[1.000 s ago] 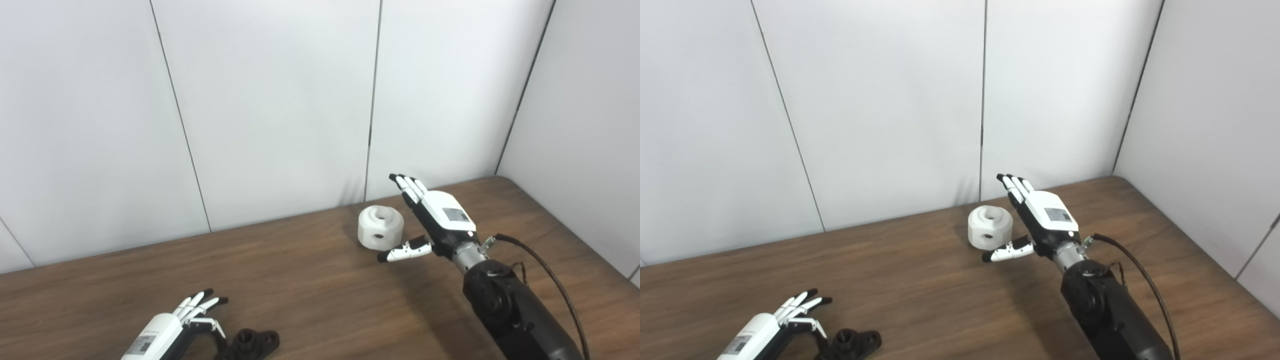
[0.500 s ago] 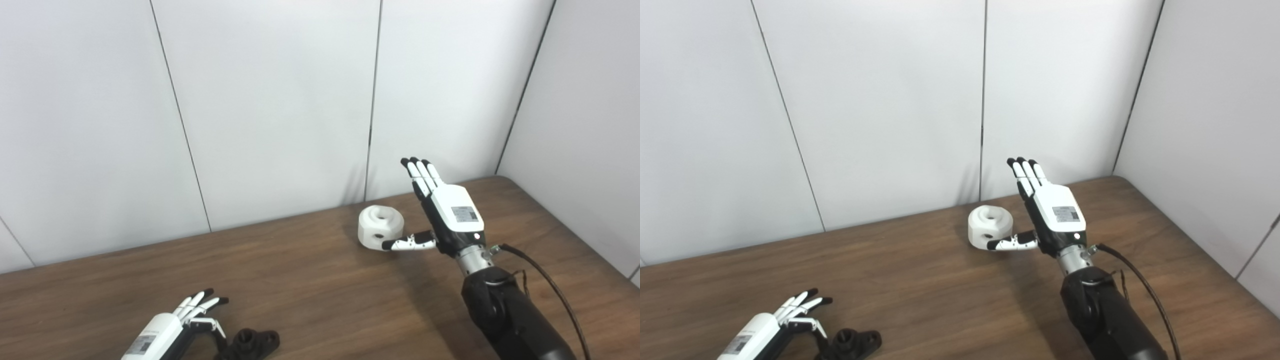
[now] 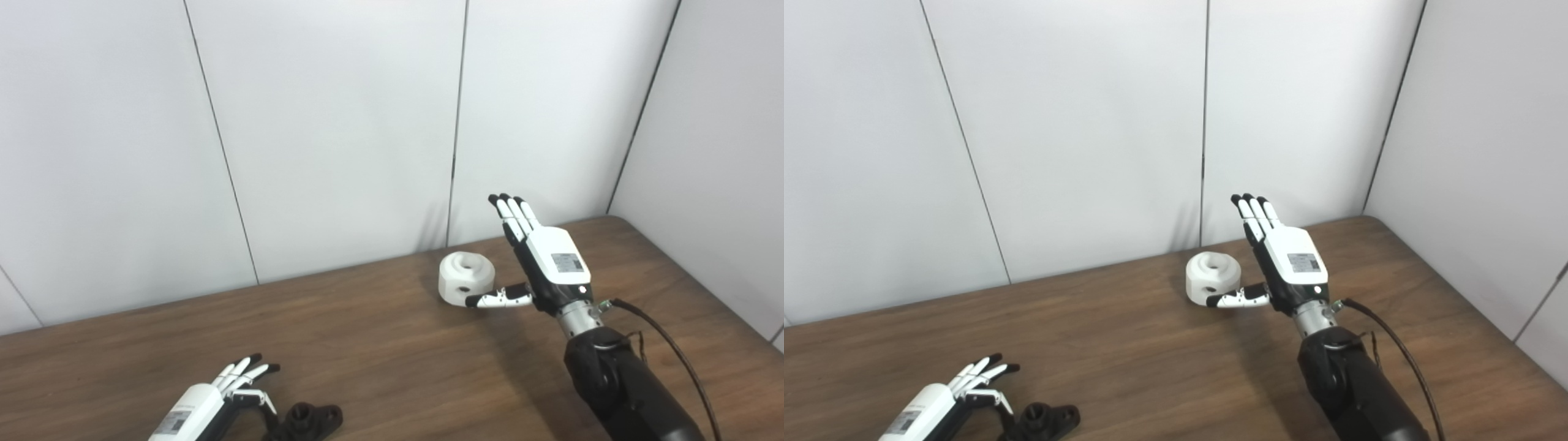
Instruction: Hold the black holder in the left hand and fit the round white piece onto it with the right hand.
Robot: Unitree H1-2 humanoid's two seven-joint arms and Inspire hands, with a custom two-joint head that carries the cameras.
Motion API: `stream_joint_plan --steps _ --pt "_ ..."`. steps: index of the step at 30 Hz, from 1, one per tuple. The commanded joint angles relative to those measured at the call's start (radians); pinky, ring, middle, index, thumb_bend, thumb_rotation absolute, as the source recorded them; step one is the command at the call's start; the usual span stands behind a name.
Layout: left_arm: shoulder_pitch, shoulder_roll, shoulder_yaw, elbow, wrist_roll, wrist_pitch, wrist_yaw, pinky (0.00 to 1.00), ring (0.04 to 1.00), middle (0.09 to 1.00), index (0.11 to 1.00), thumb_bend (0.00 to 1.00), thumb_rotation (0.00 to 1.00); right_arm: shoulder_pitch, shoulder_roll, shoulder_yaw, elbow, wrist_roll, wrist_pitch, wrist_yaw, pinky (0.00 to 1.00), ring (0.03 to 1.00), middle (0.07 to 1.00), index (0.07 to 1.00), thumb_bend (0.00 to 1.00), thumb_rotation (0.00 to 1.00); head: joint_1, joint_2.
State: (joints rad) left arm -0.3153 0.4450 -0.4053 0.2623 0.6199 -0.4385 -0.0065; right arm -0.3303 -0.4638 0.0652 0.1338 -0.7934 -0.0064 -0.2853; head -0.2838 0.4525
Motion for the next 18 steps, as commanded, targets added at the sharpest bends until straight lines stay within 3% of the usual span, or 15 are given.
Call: stream_joint_plan --steps 1,2,4,7,10,13,16,18 --pt "0.007 0.001 -0.024 0.012 0.041 0.011 -0.048 1.00 1.000 0.914 0.481 0.52 0.05 -0.032 -0.022 -0.012 -0.042 0.019 -0.019 0.003 0.52 0.712 0.790 0.666 0.66 0.25 0.001 0.000" --pt "0.007 0.001 -0.024 0.013 0.042 0.011 -0.047 1.00 1.000 0.913 0.481 0.52 0.05 -0.030 -0.025 -0.010 -0.046 0.020 -0.015 0.017 0.53 0.717 0.798 0.709 0.69 0.31 0.001 0.000" --pt "0.007 0.001 -0.025 0.012 0.043 0.011 -0.047 1.00 1.000 0.913 0.481 0.52 0.05 -0.021 -0.032 -0.003 -0.070 0.016 0.011 0.068 0.60 0.780 0.848 0.811 0.73 0.52 0.001 0.001" --pt "0.007 0.001 -0.026 0.009 0.042 0.013 -0.050 1.00 1.000 0.916 0.481 0.52 0.05 0.007 -0.029 0.004 -0.111 -0.003 0.028 0.094 0.70 0.875 0.915 0.895 0.73 0.70 0.004 0.003" --pt "0.008 0.001 -0.025 0.009 0.039 0.011 -0.048 1.00 1.000 0.915 0.481 0.52 0.05 0.047 0.004 -0.010 -0.124 0.020 -0.008 0.041 0.70 0.890 0.932 0.917 0.70 0.78 0.006 0.009" --pt "0.011 -0.001 -0.022 0.007 0.034 0.009 -0.045 1.00 0.999 0.910 0.481 0.52 0.05 0.099 0.068 -0.040 -0.138 0.129 -0.103 -0.025 0.62 0.835 0.906 0.893 0.68 0.79 0.006 0.014" --pt "0.012 0.000 -0.020 0.003 0.030 0.009 -0.048 1.00 1.000 0.910 0.481 0.52 0.05 0.168 0.140 -0.052 -0.184 0.228 -0.167 -0.039 0.67 0.844 0.899 0.900 0.59 0.81 0.013 0.021" --pt "0.013 0.002 -0.020 -0.001 0.030 0.008 -0.049 1.00 1.000 0.912 0.481 0.52 0.05 0.220 0.194 -0.055 -0.214 0.298 -0.185 -0.027 0.62 0.786 0.860 0.884 0.63 0.86 0.015 0.026"
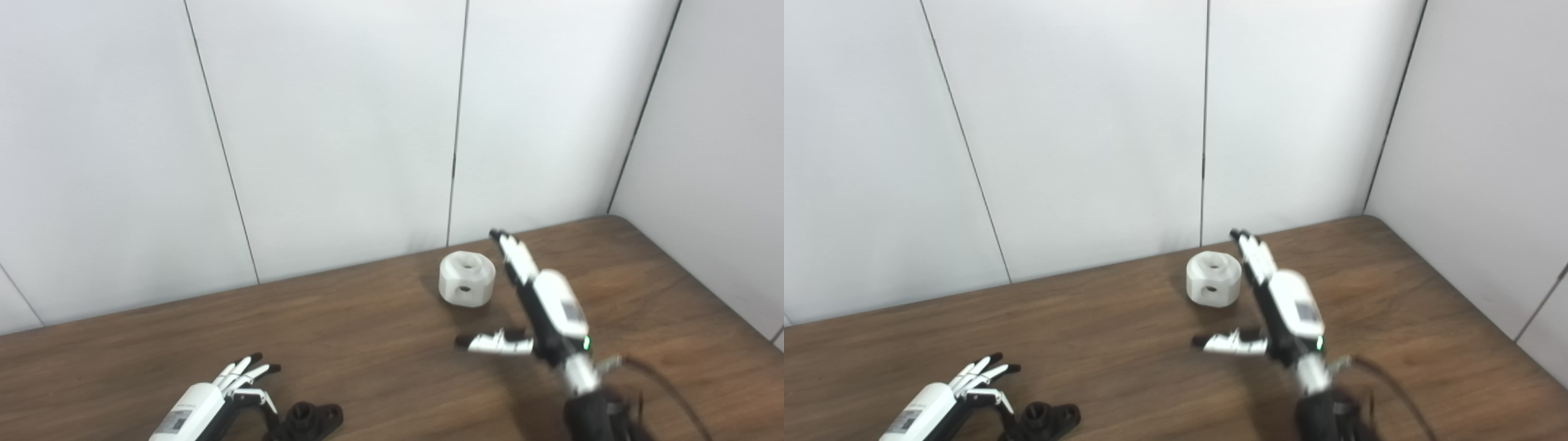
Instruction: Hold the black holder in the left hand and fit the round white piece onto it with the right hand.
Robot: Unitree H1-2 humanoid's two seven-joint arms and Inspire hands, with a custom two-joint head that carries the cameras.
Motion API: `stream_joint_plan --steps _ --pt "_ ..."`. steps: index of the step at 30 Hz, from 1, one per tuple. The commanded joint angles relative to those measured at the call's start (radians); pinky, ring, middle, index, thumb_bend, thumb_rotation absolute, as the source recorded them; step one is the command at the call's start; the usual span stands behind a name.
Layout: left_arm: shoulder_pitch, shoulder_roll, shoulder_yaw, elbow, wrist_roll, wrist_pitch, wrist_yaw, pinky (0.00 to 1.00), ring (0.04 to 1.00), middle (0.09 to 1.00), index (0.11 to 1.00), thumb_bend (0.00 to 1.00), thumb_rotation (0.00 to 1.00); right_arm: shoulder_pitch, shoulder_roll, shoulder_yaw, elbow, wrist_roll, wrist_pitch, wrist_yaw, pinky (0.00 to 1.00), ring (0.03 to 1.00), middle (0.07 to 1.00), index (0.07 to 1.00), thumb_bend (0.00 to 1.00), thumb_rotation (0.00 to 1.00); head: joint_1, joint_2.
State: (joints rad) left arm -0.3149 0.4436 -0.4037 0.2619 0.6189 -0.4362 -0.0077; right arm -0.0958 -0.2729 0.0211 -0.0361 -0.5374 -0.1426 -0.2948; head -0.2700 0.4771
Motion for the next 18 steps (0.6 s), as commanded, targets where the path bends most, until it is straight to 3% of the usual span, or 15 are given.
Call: stream_joint_plan --steps 1,5,14,18 --pt "0.013 0.004 -0.021 -0.003 0.031 0.007 -0.051 1.00 1.000 0.913 0.481 0.52 0.05 0.011 0.028 -0.010 -0.048 0.061 -0.069 -0.020 0.60 0.768 0.850 0.880 0.65 0.86 0.001 0.004" --pt "0.015 0.009 -0.022 -0.012 0.027 0.012 -0.063 1.00 1.000 0.917 0.481 0.52 0.05 0.070 0.076 -0.015 -0.053 0.094 -0.106 -0.008 0.60 0.743 0.833 0.870 0.62 0.89 -0.001 0.013" --pt "0.032 0.014 -0.013 -0.056 0.018 0.036 -0.088 1.00 1.000 0.919 0.482 0.52 0.05 0.110 0.097 -0.019 -0.010 0.229 -0.180 0.046 0.57 0.716 0.828 0.875 0.61 0.90 0.004 0.041" --pt "0.037 0.017 -0.011 -0.071 0.015 0.040 -0.098 1.00 1.000 0.919 0.482 0.52 0.05 0.118 0.097 -0.018 -0.027 0.326 -0.160 0.112 0.62 0.748 0.843 0.895 0.61 0.89 0.008 0.054"
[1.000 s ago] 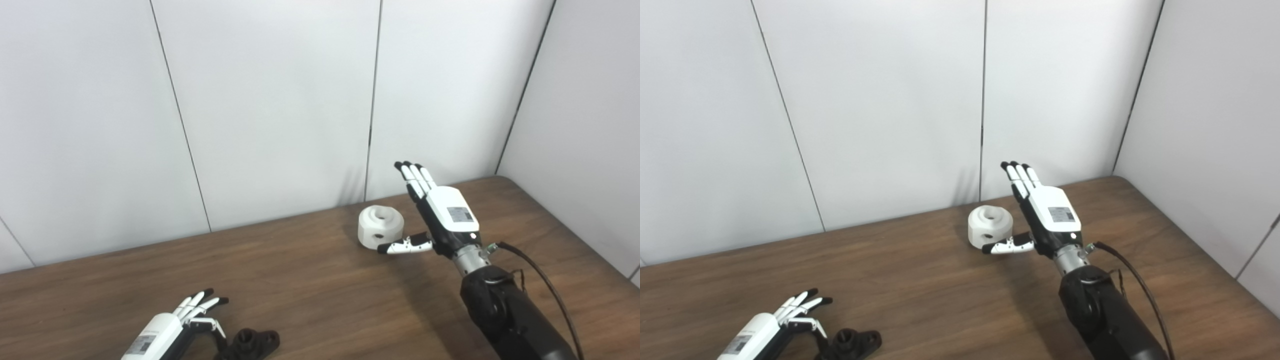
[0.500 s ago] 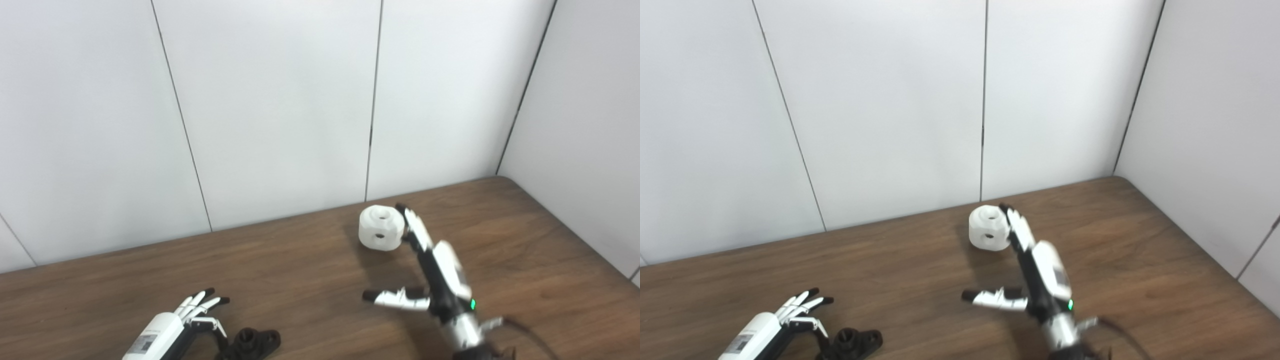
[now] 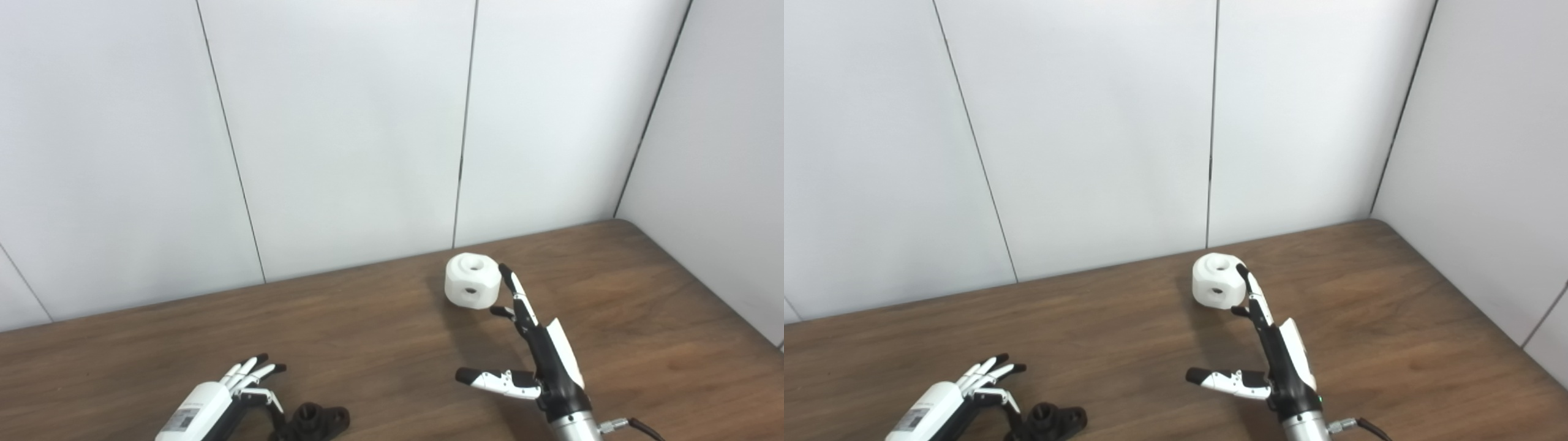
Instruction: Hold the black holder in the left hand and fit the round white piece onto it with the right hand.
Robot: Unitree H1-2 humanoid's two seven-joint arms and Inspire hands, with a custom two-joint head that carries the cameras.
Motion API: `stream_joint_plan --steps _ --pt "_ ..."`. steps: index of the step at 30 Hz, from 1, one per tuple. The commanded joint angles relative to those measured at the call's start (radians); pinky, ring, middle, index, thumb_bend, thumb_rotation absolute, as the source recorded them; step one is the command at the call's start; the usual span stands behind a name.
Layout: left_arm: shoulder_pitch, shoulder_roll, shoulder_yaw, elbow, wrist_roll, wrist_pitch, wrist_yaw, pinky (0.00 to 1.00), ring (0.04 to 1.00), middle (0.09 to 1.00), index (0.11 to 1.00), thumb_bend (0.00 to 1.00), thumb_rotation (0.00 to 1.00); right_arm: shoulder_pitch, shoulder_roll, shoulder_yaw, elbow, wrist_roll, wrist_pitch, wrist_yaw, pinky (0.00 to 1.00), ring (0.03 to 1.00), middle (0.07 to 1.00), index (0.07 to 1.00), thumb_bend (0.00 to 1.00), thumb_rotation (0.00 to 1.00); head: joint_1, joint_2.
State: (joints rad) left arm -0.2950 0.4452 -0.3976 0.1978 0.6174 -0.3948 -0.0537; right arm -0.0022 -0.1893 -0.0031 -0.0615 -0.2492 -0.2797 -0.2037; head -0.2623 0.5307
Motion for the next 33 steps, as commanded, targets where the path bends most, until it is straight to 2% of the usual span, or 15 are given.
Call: stream_joint_plan --steps 1,4,7,14,21,24,28,31,33 --pt "0.019 0.016 -0.016 -0.012 0.018 0.001 -0.053 1.00 1.000 0.919 0.482 0.52 0.05 0.026 0.010 0.008 -0.007 0.082 -0.004 0.053 0.64 0.766 0.853 0.903 0.62 0.88 0.001 0.004" --pt "0.022 0.016 -0.014 -0.023 0.019 0.007 -0.054 1.00 1.000 0.913 0.482 0.52 0.05 0.030 0.006 0.005 -0.022 0.159 0.038 0.114 0.69 0.816 0.889 0.938 0.63 0.86 0.001 0.011" --pt "0.022 0.017 -0.015 -0.027 0.021 0.009 -0.057 1.00 0.997 0.911 0.482 0.52 0.05 0.033 0.004 -0.001 -0.038 0.181 0.083 0.147 0.69 0.819 0.890 0.937 0.64 0.84 0.002 0.018" --pt "0.023 0.013 -0.010 -0.025 0.019 0.004 -0.057 1.00 0.999 0.910 0.481 0.52 0.05 0.035 -0.002 -0.005 -0.064 0.169 0.152 0.187 0.70 0.827 0.893 0.947 0.59 0.84 0.003 0.031" --pt "0.022 0.010 -0.009 -0.024 0.015 -0.001 -0.057 1.00 0.996 0.910 0.481 0.52 0.05 0.027 -0.013 -0.005 -0.084 0.126 0.270 0.203 0.69 0.848 0.913 0.965 0.62 0.90 0.004 0.042" --pt "0.020 0.009 -0.009 -0.023 0.013 -0.006 -0.055 1.00 0.996 0.905 0.481 0.52 0.05 0.023 -0.021 0.001 -0.102 0.096 0.354 0.214 0.70 0.842 0.920 0.969 0.64 0.94 0.003 0.049" --pt "0.019 0.008 -0.009 -0.028 0.015 -0.002 -0.057 1.00 0.997 0.905 0.480 0.52 0.05 0.014 -0.028 0.004 -0.130 0.080 0.480 0.238 0.72 0.891 0.936 0.982 0.64 0.92 0.004 0.052" --pt "0.020 0.005 -0.007 -0.031 0.015 0.001 -0.055 1.00 0.996 0.903 0.480 0.52 0.05 0.009 -0.032 0.004 -0.136 0.086 0.519 0.253 0.76 0.920 0.947 0.983 0.64 0.90 0.005 0.052" --pt "0.020 0.005 -0.007 -0.033 0.017 0.002 -0.056 1.00 0.997 0.904 0.480 0.52 0.05 0.006 -0.034 0.004 -0.133 0.087 0.520 0.257 0.76 0.925 0.955 0.980 0.63 0.88 0.005 0.053"
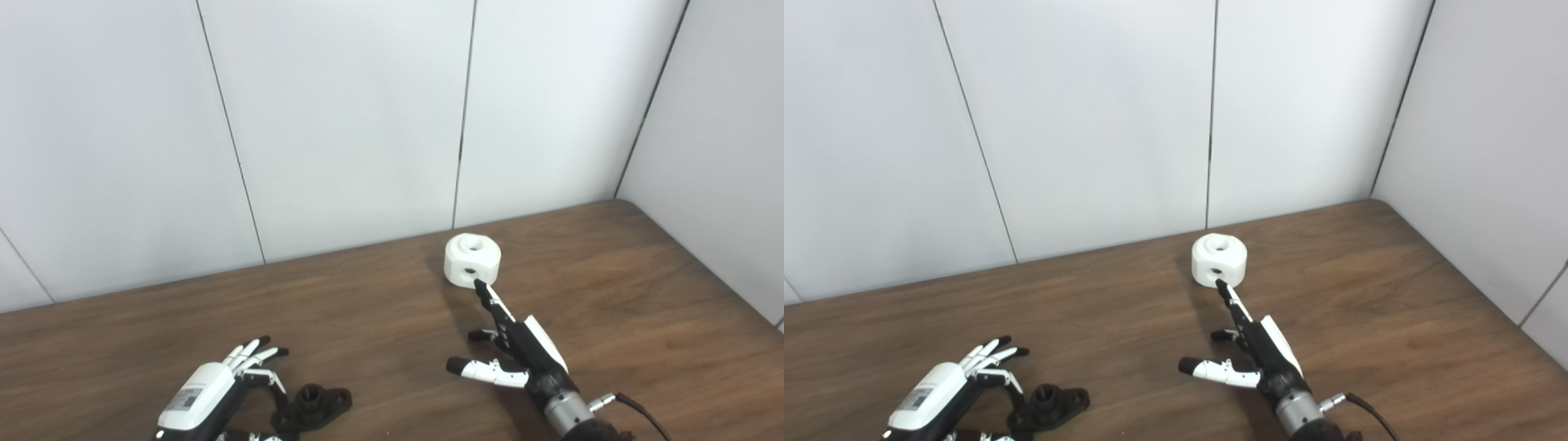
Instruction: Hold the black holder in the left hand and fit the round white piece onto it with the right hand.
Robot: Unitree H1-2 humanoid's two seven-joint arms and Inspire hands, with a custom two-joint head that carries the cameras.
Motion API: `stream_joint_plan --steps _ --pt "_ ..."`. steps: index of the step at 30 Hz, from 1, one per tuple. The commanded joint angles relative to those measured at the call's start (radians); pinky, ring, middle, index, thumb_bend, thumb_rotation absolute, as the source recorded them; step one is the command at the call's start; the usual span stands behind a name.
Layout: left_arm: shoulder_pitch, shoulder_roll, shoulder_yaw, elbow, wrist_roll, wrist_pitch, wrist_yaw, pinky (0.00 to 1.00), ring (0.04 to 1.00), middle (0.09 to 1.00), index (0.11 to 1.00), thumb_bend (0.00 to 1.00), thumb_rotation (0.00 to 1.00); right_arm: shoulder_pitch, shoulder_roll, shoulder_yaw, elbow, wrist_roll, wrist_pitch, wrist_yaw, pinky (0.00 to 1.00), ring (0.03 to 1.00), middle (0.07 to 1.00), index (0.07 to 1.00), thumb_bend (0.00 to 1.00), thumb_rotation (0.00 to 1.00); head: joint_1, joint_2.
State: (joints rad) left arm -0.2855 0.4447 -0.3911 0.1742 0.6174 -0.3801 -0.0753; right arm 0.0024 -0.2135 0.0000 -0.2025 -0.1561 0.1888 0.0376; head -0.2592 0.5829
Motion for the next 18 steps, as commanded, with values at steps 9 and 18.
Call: stream_joint_plan --steps 9,18 --pt "0.009 0.004 -0.013 -0.006 0.015 -0.015 -0.036 1.00 0.997 0.905 0.480 0.52 0.05 0.004 -0.007 -0.003 0.003 0.016 0.061 0.022 0.81 0.952 0.981 0.991 0.62 0.87 0.002 0.000" --pt "0.007 0.000 -0.013 -0.011 0.016 -0.012 -0.039 1.00 0.993 0.902 0.480 0.52 0.05 0.003 -0.015 -0.001 0.001 0.033 0.062 0.031 0.83 0.954 0.980 0.989 0.66 0.87 0.006 0.006"
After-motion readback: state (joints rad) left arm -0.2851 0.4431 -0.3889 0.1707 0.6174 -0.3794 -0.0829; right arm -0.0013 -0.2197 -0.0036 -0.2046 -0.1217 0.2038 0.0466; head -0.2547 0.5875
